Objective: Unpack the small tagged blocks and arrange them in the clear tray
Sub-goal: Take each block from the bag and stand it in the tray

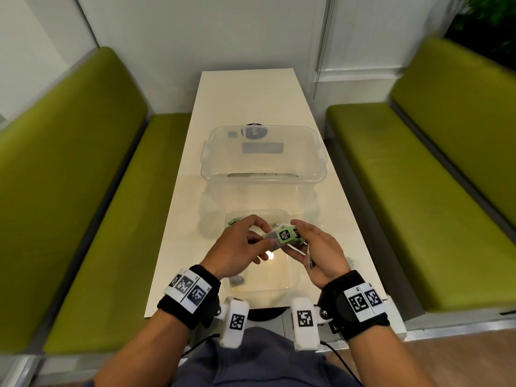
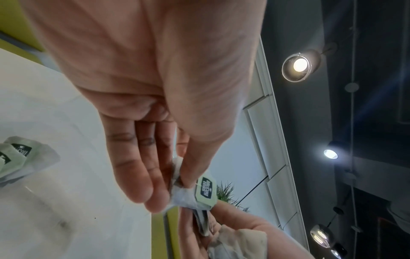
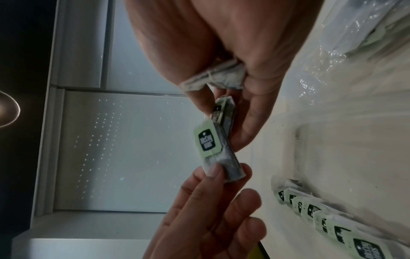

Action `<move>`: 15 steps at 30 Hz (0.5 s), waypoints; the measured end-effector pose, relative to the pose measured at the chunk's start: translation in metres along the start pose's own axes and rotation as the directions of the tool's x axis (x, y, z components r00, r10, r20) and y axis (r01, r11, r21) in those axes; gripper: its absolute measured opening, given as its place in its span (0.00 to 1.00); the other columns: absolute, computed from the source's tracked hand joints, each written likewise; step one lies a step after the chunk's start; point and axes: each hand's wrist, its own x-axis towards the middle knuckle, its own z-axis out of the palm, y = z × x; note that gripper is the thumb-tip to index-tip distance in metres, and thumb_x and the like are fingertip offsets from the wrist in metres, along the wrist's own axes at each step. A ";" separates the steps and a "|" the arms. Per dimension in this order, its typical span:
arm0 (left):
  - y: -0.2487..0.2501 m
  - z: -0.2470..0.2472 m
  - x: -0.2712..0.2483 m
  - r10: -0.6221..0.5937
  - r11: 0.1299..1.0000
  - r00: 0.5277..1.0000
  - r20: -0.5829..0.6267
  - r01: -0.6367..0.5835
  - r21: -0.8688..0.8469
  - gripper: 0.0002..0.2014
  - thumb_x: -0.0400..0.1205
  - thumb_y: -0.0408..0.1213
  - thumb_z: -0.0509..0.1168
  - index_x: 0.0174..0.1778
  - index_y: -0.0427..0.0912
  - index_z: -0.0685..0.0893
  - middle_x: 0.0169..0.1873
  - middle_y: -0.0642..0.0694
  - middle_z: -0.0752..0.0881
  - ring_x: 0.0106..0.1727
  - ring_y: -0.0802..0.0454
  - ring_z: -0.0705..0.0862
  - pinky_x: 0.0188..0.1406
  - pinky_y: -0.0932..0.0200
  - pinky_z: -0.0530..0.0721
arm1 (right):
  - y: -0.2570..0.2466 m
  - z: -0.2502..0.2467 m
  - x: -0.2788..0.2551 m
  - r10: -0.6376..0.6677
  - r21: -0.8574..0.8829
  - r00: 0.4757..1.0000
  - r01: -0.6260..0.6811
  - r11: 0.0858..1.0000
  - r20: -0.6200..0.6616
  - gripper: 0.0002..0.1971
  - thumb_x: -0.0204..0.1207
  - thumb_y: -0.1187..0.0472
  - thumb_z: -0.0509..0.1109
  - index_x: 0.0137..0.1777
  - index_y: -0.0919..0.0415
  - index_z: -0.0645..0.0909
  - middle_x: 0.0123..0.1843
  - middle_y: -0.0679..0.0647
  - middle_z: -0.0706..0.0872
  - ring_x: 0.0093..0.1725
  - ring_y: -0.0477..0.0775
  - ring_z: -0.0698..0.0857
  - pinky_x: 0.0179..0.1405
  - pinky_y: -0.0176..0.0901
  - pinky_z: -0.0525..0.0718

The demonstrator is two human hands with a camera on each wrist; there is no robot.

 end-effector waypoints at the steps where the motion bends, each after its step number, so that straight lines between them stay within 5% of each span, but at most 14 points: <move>1: -0.001 0.000 0.000 -0.003 1.000 1.000 -0.002 0.003 0.000 0.11 0.83 0.40 0.75 0.55 0.43 0.81 0.39 0.43 0.94 0.34 0.55 0.91 0.27 0.68 0.80 | 0.000 -0.001 0.001 -0.005 0.006 1.000 0.005 1.000 -0.015 0.09 0.86 0.67 0.66 0.61 0.70 0.85 0.56 0.66 0.88 0.52 0.62 0.90 0.51 0.54 0.93; 8: -0.007 -0.009 0.004 -0.010 0.977 0.999 -0.037 0.002 -0.215 0.12 0.82 0.31 0.75 0.55 0.34 0.80 0.43 0.39 0.92 0.39 0.43 0.92 0.39 0.52 0.89 | -0.002 -0.005 0.009 0.049 0.108 0.985 -0.031 0.994 -0.167 0.06 0.83 0.67 0.69 0.56 0.69 0.83 0.52 0.66 0.83 0.47 0.66 0.86 0.50 0.59 0.91; 11: -0.005 -0.012 0.003 -0.024 0.946 0.999 -0.031 0.013 -0.324 0.15 0.82 0.27 0.74 0.63 0.37 0.82 0.47 0.33 0.92 0.41 0.40 0.92 0.40 0.54 0.90 | -0.003 -0.002 0.008 0.137 0.118 0.977 -0.119 0.986 -0.165 0.04 0.81 0.65 0.69 0.50 0.66 0.83 0.45 0.63 0.80 0.37 0.61 0.82 0.39 0.52 0.88; 15: -0.007 -0.010 0.006 -0.039 0.930 0.999 -0.020 0.029 -0.367 0.14 0.83 0.29 0.74 0.64 0.35 0.85 0.51 0.29 0.91 0.43 0.39 0.93 0.42 0.56 0.91 | 0.001 0.004 0.005 0.149 -0.102 0.989 -0.149 0.984 -0.002 0.09 0.79 0.56 0.73 0.48 0.62 0.85 0.37 0.54 0.76 0.24 0.49 0.68 0.19 0.38 0.71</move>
